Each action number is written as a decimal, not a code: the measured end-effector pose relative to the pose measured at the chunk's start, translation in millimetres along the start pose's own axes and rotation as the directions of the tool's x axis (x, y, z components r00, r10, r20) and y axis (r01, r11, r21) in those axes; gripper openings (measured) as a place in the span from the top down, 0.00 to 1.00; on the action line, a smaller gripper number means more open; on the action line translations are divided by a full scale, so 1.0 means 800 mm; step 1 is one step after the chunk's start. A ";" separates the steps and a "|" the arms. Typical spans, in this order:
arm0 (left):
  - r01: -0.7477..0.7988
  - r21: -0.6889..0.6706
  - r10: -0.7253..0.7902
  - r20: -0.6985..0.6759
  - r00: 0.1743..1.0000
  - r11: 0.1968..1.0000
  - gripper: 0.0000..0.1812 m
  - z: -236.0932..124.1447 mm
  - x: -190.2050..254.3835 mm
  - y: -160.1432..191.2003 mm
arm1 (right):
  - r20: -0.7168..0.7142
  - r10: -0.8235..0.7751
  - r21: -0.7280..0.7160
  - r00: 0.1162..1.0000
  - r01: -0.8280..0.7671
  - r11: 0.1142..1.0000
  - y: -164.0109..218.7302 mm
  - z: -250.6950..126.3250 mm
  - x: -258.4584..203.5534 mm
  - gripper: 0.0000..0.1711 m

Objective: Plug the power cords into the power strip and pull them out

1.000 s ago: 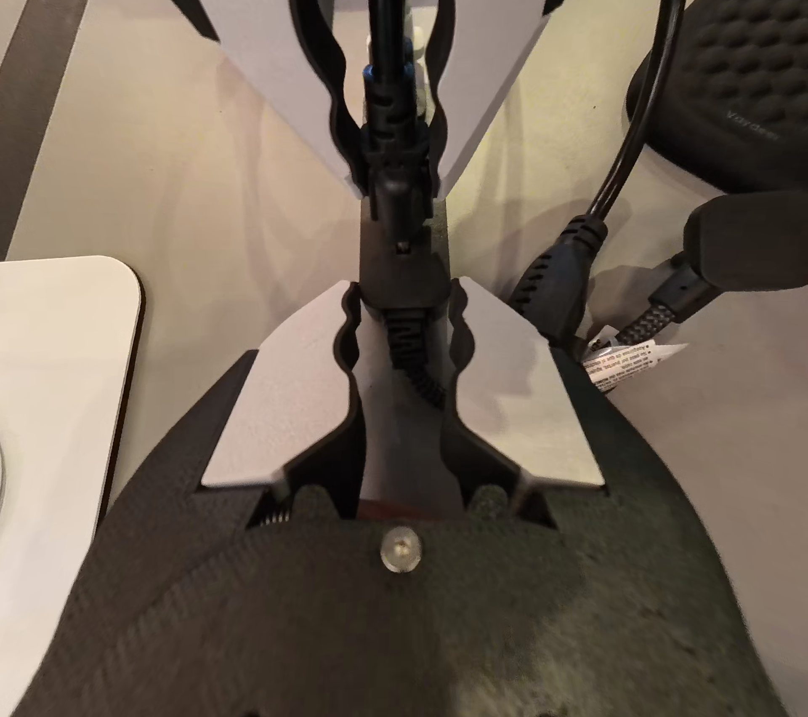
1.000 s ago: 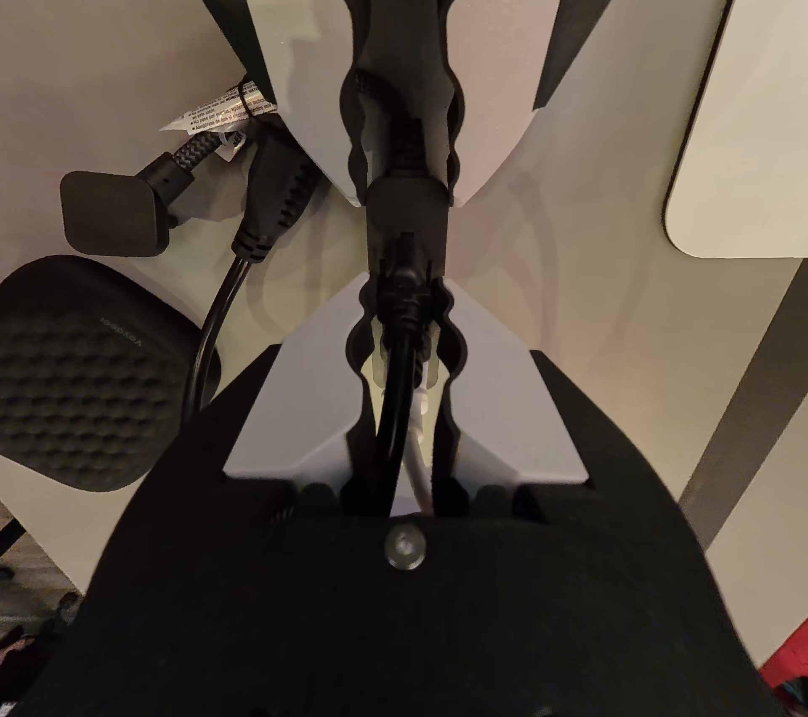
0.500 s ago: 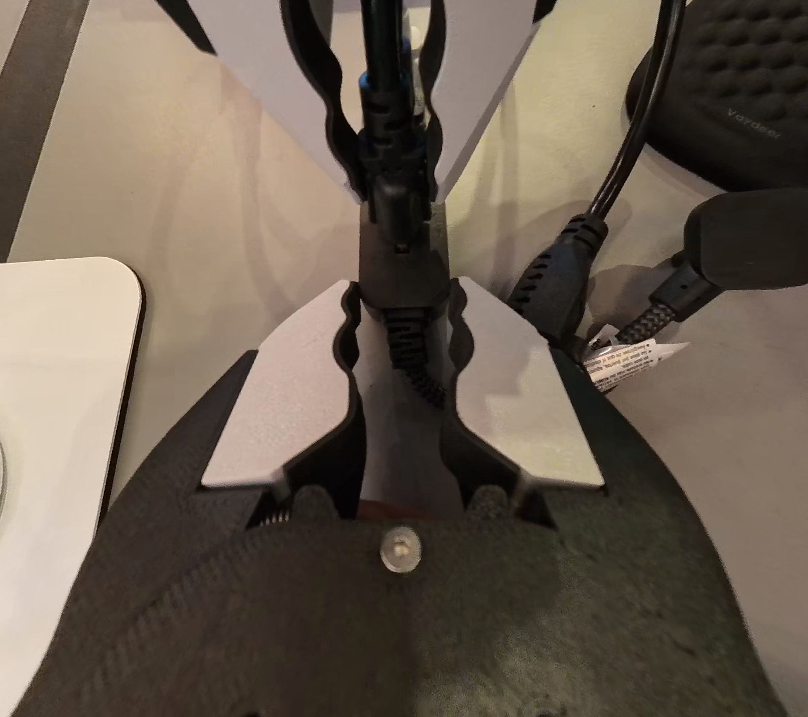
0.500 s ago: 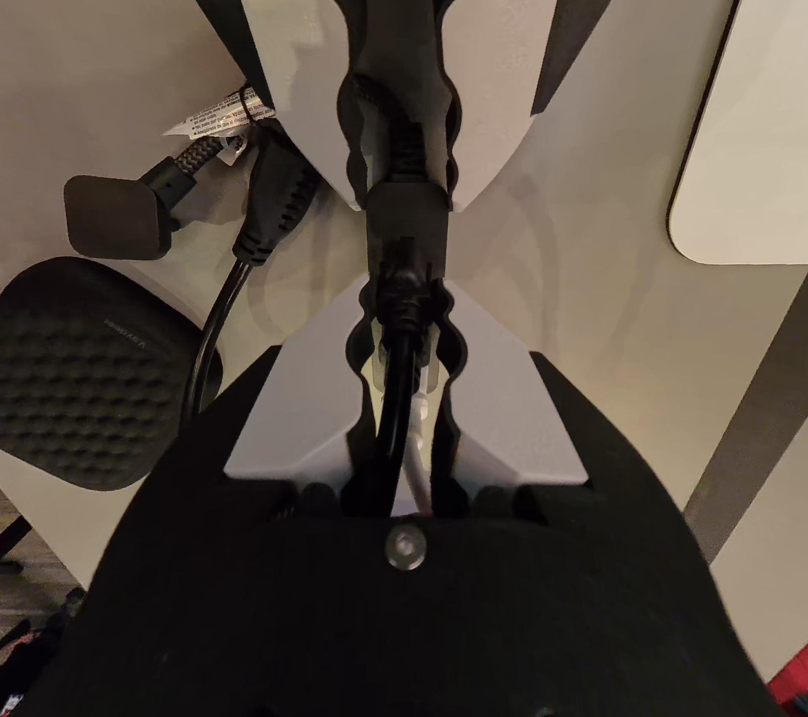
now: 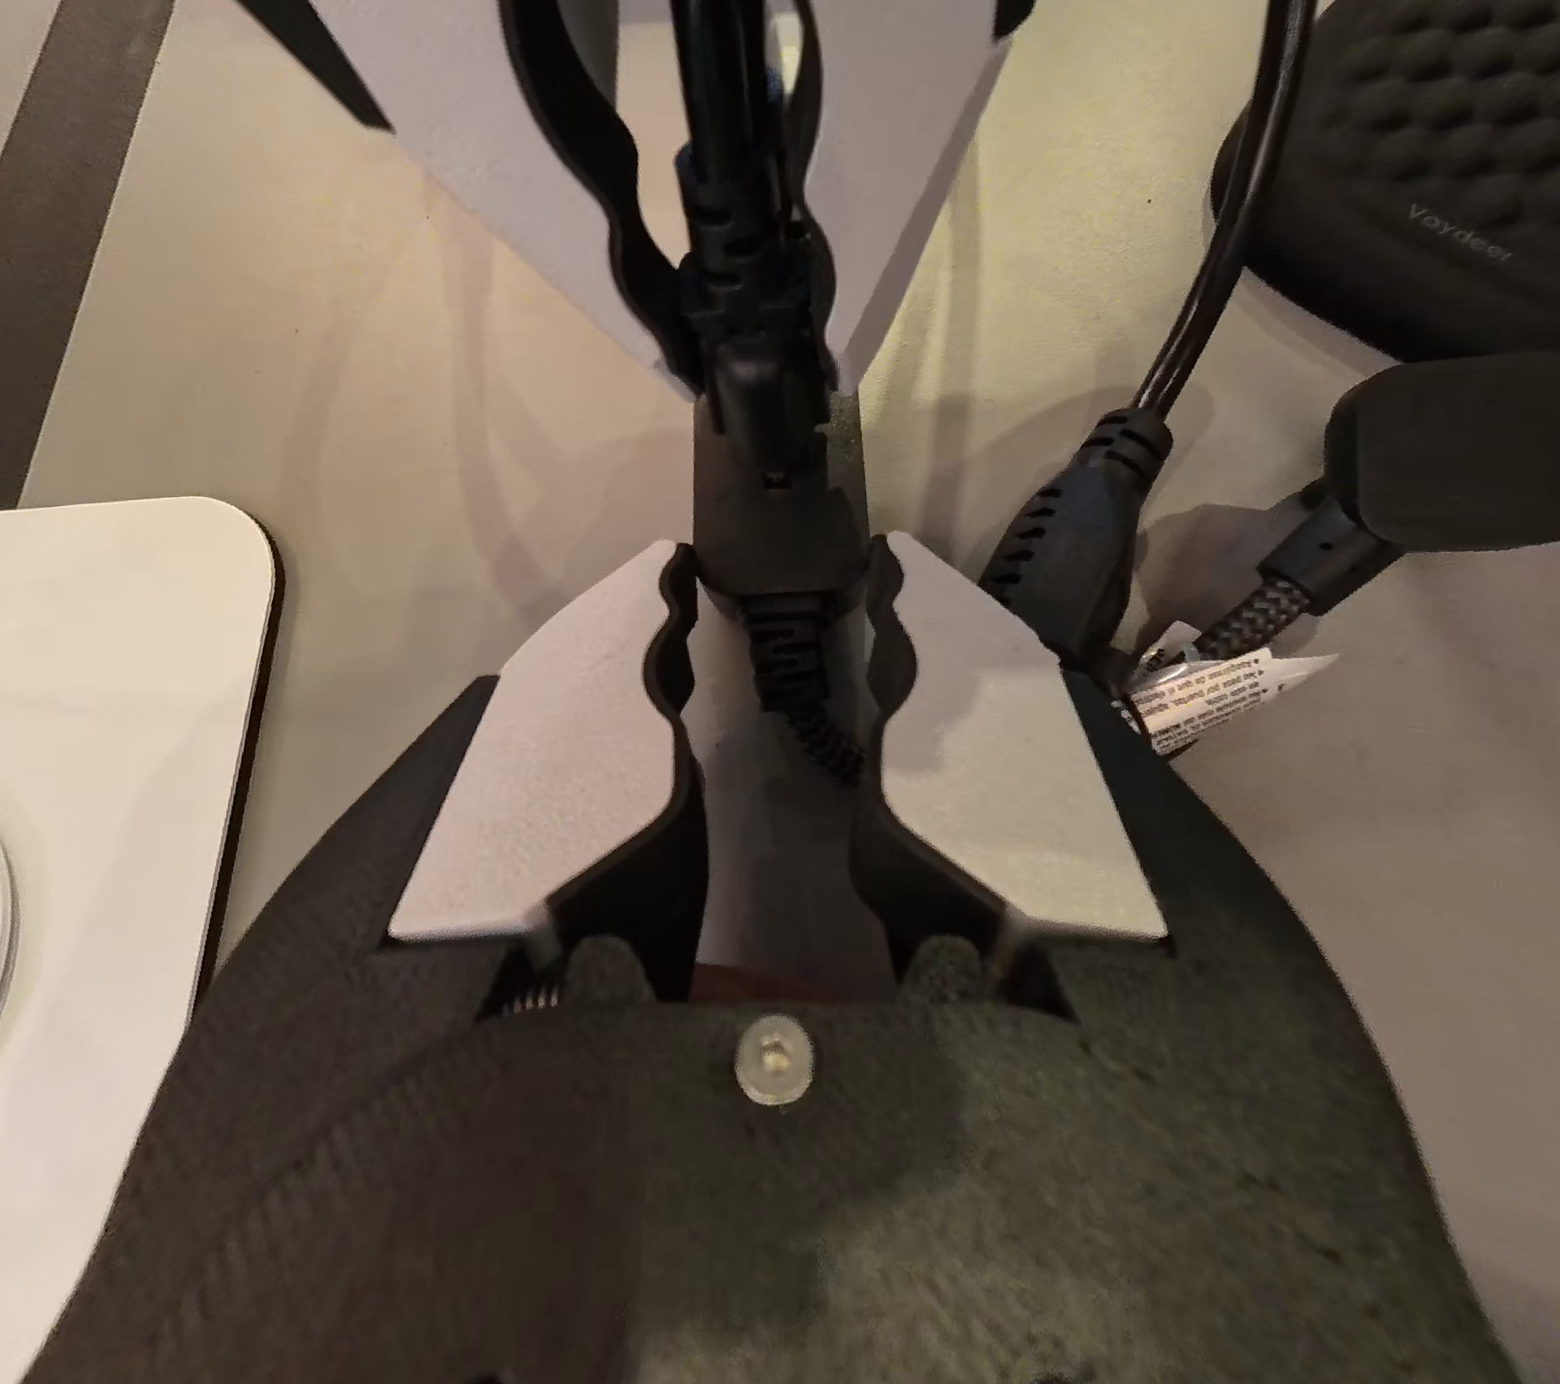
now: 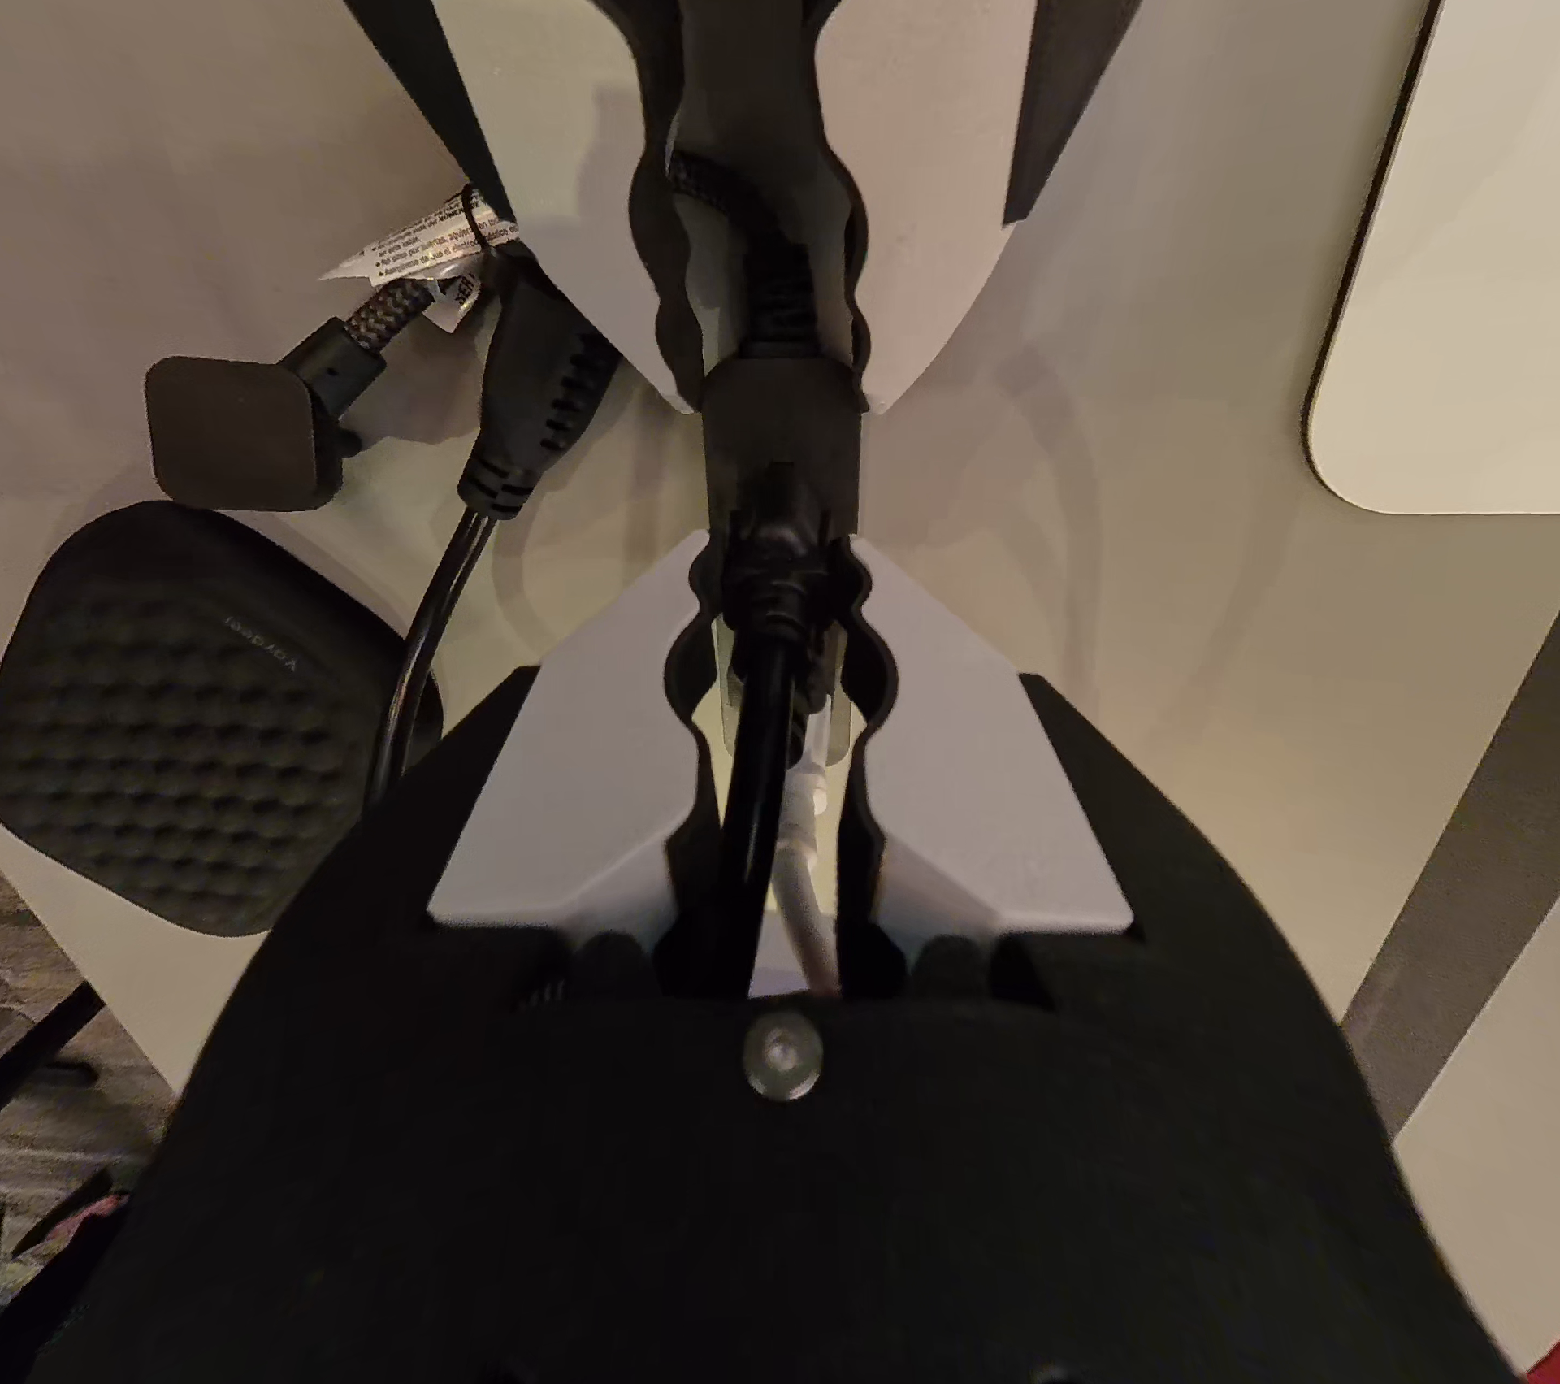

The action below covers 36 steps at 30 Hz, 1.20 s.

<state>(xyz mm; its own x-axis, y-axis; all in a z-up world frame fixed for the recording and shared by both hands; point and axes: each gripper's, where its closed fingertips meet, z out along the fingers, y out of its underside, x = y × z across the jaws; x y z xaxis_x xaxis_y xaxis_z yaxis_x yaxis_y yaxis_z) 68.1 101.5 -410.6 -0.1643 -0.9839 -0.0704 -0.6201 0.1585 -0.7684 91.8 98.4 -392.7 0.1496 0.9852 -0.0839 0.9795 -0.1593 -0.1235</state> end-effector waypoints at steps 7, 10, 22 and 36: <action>0.001 -0.002 -0.001 0.000 1.000 1.000 0.79 0.000 0.000 0.000 | -0.045 0.021 0.004 0.999 -0.021 1.000 0.002 -0.008 0.003 0.79; 0.005 -0.001 -0.005 -0.003 1.000 1.000 0.79 0.001 0.000 0.000 | -0.036 0.041 -0.015 0.999 -0.042 0.999 0.011 -0.016 0.000 0.80; 0.000 -0.002 0.000 0.001 1.000 1.000 0.79 0.001 0.000 0.001 | -0.077 0.018 0.103 0.997 -0.010 0.995 0.004 -0.016 -0.001 0.88; -0.004 -0.002 0.004 0.008 1.000 1.000 0.78 0.001 0.000 0.001 | -0.177 -0.007 0.141 0.984 0.033 0.989 -0.002 -0.015 -0.002 0.88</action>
<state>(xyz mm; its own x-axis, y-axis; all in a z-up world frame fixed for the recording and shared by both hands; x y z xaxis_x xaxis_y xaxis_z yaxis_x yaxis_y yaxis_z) 68.4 101.9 -411.6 -0.1606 -0.9839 -0.0789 -0.6207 0.1628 -0.7670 91.9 98.0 -380.7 0.1639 0.9821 0.0933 0.9550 -0.1343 -0.2645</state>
